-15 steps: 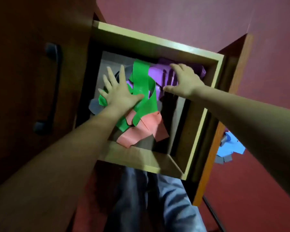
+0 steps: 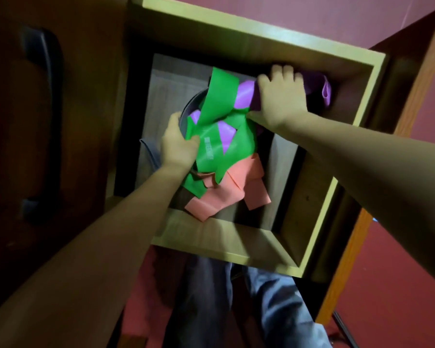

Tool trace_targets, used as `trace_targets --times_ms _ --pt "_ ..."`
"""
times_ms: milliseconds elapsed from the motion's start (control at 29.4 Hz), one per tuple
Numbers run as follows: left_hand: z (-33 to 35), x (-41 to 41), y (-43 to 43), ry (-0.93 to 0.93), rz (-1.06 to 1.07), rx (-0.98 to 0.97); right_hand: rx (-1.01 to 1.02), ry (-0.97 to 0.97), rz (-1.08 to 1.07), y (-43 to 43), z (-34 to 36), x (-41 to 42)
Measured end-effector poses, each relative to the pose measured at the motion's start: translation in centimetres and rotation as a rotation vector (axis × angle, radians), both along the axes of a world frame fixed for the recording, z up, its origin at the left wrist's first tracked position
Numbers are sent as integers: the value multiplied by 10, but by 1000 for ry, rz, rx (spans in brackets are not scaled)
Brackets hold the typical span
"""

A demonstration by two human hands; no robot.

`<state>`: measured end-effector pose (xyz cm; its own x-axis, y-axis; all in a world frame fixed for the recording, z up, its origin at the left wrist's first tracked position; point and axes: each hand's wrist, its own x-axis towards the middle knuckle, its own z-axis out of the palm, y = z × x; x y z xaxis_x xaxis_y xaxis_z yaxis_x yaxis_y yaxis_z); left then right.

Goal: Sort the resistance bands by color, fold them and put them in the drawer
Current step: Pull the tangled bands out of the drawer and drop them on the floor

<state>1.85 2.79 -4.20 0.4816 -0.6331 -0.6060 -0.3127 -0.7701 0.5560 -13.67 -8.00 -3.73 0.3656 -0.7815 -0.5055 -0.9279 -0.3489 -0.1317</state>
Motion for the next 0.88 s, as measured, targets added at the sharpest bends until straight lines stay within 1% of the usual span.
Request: trace_targets --times_ms 34,102,170,204,272,340,374,442,510,578,679,781,883 --pt "2 -2 4 41 35 -4 -17 -11 47 2 2 -3" --pt "3 -8 17 77 40 30 1 -22 122 9 5 -11" --pt "2 -12 29 106 41 115 115 -57 93 20 9 -16" --pt "4 -13 32 118 66 169 198 -104 12 25 10 -16" --pt "5 -16 35 165 161 257 334 -233 -227 40 13 -14" --pt "4 -20 38 212 252 316 373 -351 -443 57 13 -14" --pt "5 -22 40 229 266 338 378 -364 -509 66 14 -15" --pt "8 -27 42 260 265 381 388 -326 -523 78 14 -18" --pt "8 -29 46 310 275 404 360 -271 -445 73 16 -21" --pt "6 -31 47 309 275 413 288 -183 -263 54 18 -20" --pt "2 -30 48 305 295 418 223 -2 -2 15 17 -14" --pt "-3 -28 52 313 319 418 199 190 152 -19 12 -9" --pt "0 -27 53 347 363 407 169 304 265 -31 7 -13"
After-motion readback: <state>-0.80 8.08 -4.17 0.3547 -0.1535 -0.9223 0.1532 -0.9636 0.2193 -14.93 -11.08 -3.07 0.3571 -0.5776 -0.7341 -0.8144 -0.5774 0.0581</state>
